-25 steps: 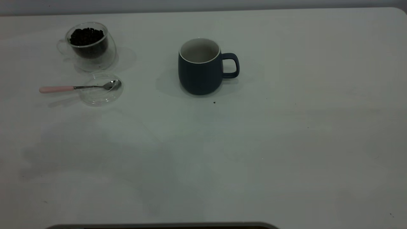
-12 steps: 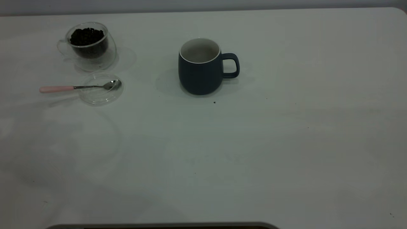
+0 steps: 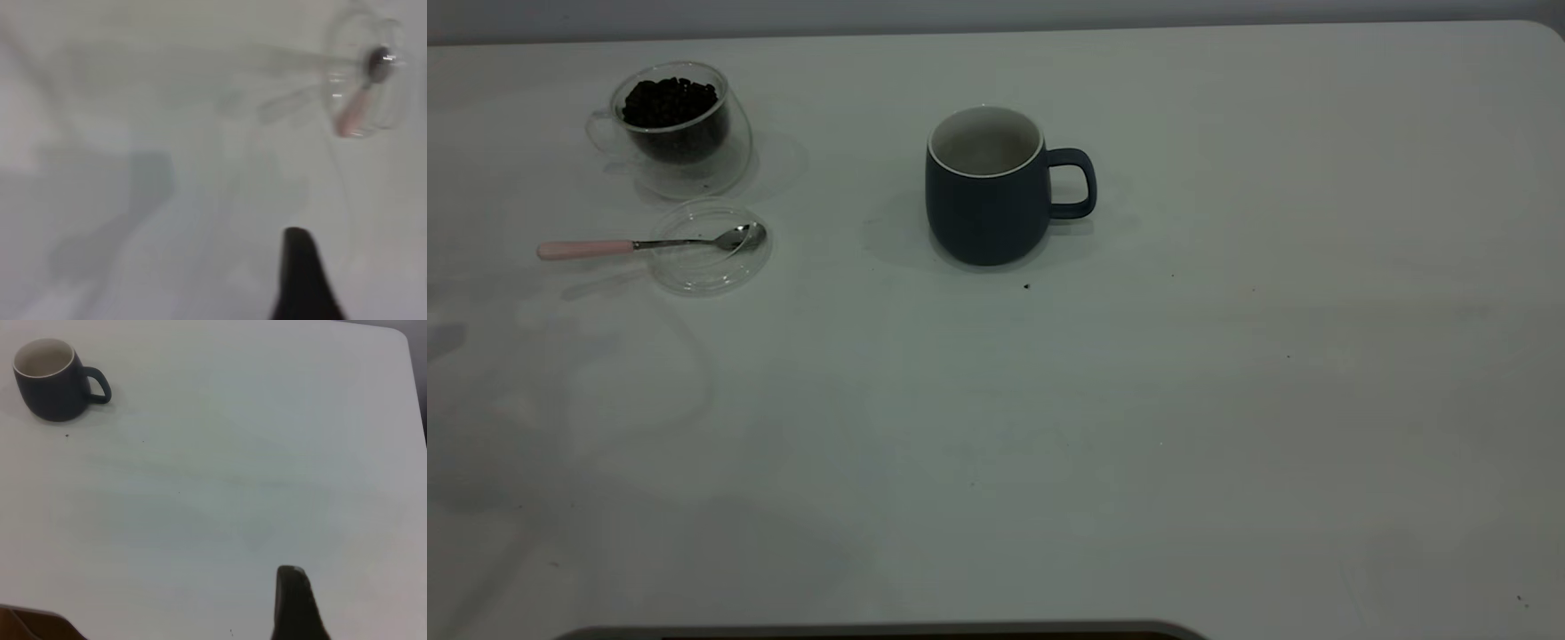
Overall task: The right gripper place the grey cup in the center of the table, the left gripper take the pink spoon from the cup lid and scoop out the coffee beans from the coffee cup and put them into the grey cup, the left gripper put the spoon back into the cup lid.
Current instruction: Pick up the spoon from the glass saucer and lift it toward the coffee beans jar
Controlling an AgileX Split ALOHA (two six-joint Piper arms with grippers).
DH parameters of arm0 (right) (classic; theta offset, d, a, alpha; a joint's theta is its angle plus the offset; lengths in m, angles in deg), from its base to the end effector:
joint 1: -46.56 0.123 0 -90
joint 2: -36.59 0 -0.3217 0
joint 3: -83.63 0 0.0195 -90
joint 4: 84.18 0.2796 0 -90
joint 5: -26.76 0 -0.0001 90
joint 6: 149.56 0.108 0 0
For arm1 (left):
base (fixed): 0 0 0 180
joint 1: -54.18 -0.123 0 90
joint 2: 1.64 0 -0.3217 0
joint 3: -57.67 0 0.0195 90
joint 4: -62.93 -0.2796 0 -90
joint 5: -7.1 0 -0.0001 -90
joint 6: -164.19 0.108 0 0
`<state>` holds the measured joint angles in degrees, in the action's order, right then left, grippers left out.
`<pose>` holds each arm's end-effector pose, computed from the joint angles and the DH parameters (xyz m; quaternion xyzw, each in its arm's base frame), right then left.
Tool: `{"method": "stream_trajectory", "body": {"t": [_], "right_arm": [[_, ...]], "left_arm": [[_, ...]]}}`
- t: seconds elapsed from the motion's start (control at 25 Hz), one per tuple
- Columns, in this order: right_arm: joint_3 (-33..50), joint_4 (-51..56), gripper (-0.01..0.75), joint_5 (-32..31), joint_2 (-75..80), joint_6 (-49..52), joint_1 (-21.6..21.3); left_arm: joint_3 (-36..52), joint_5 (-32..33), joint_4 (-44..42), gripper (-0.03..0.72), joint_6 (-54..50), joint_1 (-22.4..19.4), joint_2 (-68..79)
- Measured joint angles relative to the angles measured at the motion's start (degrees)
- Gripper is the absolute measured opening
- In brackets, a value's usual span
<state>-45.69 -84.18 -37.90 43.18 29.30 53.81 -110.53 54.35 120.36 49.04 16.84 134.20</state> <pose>-0.0033 -0.0004 0.2703 -0.0640 0.8720 0.0259 0.4847 0.3586 0.1894 0.0366 -0.1517 0.9324 -0.2816 0.1680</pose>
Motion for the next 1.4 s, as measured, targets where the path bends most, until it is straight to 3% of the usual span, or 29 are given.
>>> {"method": "stream_trajectory", "body": {"t": [0.08, 0.2, 0.52, 0.84, 1.4], "right_arm": [[0.0, 0.0, 0.497, 0.0, 0.0, 0.0, 0.0], [0.0, 0.35, 0.497, 0.0, 0.0, 0.0, 0.0], [0.0, 0.35, 0.497, 0.0, 0.0, 0.0, 0.0], [0.0, 0.35, 0.497, 0.0, 0.0, 0.0, 0.0], [0.0, 0.35, 0.497, 0.0, 0.0, 0.0, 0.0]], "left_arm": [[0.0, -1.45, -0.07, 0.612, -0.55, 0.0, 1.03], [0.0, -2.67, 0.08, 0.647, 0.1, 0.0, 1.73], [0.0, -4.56, 6.78, 0.594, 2.67, 0.91, 2.54], [0.0, -4.78, 7.99, 0.593, 5.47, 6.79, 4.35], [0.0, -5.69, 13.45, 0.593, 6.94, 10.49, 8.38]]}}
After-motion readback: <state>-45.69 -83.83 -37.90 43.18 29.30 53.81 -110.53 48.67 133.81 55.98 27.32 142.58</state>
